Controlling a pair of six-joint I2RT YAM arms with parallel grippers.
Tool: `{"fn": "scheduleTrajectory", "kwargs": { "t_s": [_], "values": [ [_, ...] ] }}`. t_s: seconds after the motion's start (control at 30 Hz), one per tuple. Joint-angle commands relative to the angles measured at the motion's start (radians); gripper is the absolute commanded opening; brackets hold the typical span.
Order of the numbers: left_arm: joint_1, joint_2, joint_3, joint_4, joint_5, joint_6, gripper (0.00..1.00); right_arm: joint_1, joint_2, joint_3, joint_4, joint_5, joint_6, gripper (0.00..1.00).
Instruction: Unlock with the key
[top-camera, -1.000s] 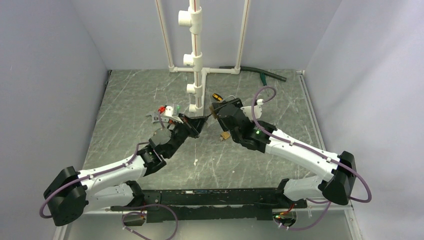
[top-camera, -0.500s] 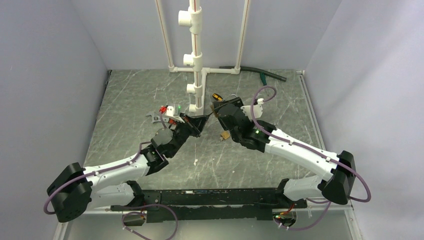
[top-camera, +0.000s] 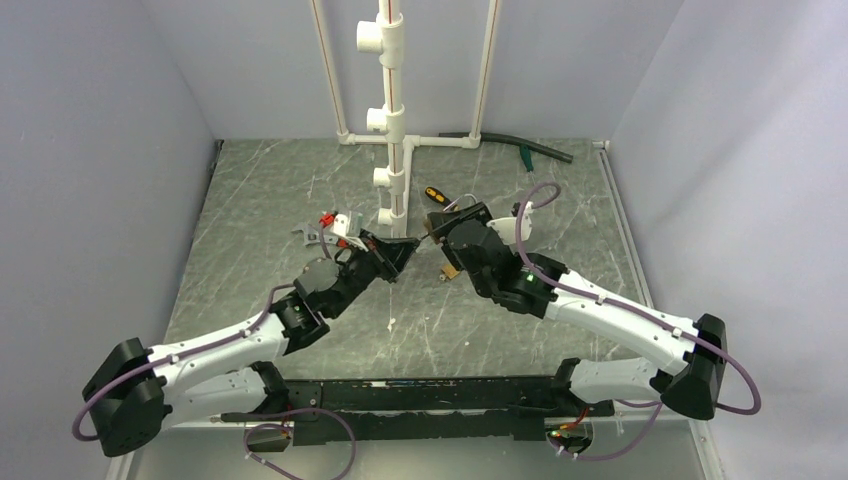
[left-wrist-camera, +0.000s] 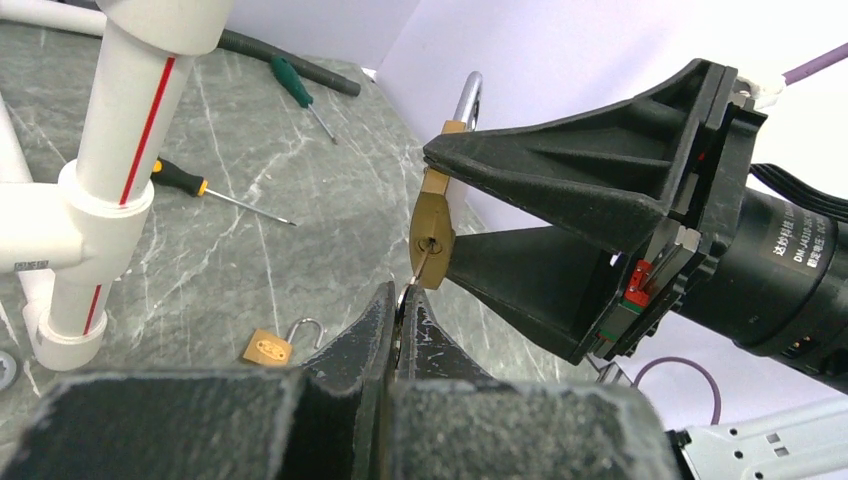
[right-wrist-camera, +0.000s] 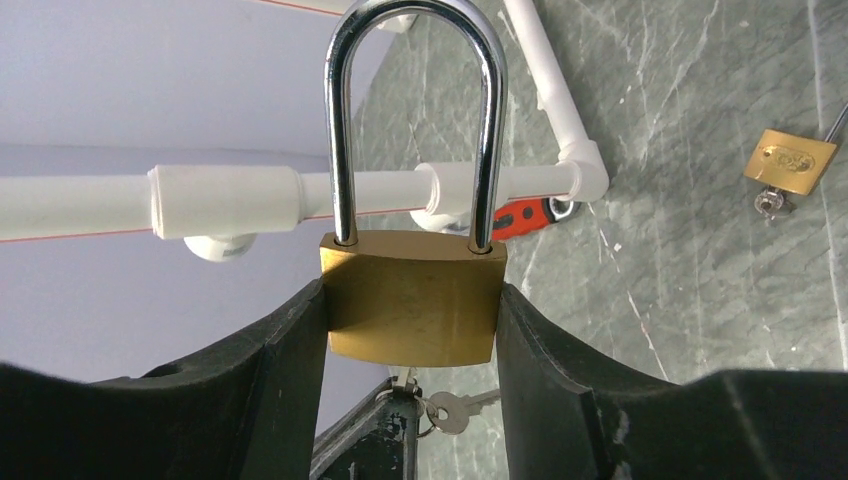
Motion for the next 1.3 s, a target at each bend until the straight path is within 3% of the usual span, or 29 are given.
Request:
{"fn": "scheduleTrajectory", "kwargs": {
  "t_s": [0.0,0.43,1.0,1.27],
  "values": [
    [0.013,-0.046,0.023,-0.119,-0.006,0.043,0.0,0.034,-0.048,0.044,0.046,-0.001,0.016,0.0],
    [0.012,-0.17,0.001,-0.247,0.037,0.035,0.0,-0.016,-0.037,0.078,0.007,0.065,0.027,0.0],
    [0.012,-0.392,0.058,-0.599,-0.012,0.031,0.0,-0.074,-0.025,0.084,-0.003,0.155,-0.057,0.0],
    [0.013,-0.357,0.02,-0.457,-0.004,0.049,0.0,-0.076,-0.039,0.068,0.032,-0.029,0.006,0.0]
  ]
}}
